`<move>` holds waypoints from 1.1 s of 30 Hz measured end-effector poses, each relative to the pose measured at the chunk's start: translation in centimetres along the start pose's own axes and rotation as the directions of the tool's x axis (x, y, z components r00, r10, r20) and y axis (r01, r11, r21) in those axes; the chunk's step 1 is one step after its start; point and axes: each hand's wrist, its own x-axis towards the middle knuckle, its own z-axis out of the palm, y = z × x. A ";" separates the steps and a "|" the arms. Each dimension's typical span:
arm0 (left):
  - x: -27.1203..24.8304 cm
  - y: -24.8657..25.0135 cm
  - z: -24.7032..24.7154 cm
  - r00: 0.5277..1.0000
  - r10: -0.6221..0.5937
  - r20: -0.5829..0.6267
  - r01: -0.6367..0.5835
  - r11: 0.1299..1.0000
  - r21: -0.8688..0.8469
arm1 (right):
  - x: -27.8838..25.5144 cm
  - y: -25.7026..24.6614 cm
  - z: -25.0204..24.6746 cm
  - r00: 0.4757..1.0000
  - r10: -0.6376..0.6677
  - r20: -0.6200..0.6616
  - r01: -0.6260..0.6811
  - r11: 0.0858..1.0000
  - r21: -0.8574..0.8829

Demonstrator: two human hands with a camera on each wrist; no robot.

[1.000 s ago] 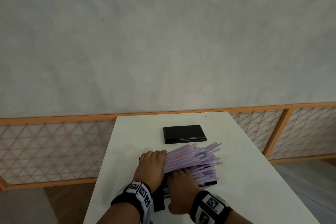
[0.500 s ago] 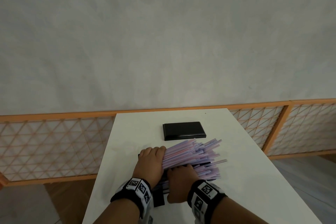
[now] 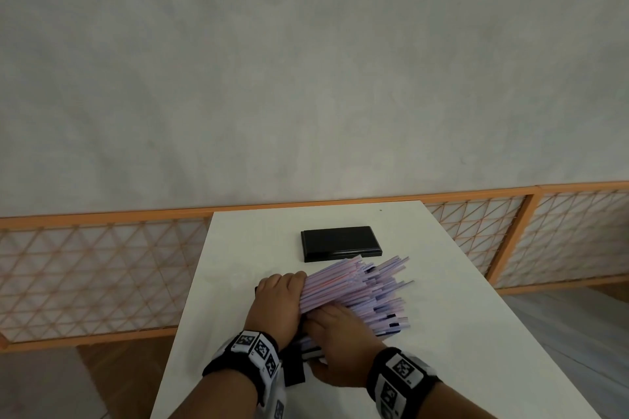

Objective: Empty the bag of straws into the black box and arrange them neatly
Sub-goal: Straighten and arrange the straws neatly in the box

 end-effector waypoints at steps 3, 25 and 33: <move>0.0 0.0 -0.1 1.000 -0.017 0.004 0.017 1.000 -0.023 | -1.9 0.0 -0.5 0.946 0.037 -0.321 -0.035 0.999 0.013; 0.2 0.4 -0.8 0.985 -0.086 0.147 0.089 0.996 -0.016 | -4.3 0.2 0.2 0.757 0.255 -0.602 -0.297 0.954 0.030; 0.0 0.7 -1.1 0.991 -0.077 0.107 0.082 0.996 -0.042 | 0.4 -1.3 -0.2 0.949 0.282 0.144 -0.232 0.929 -0.289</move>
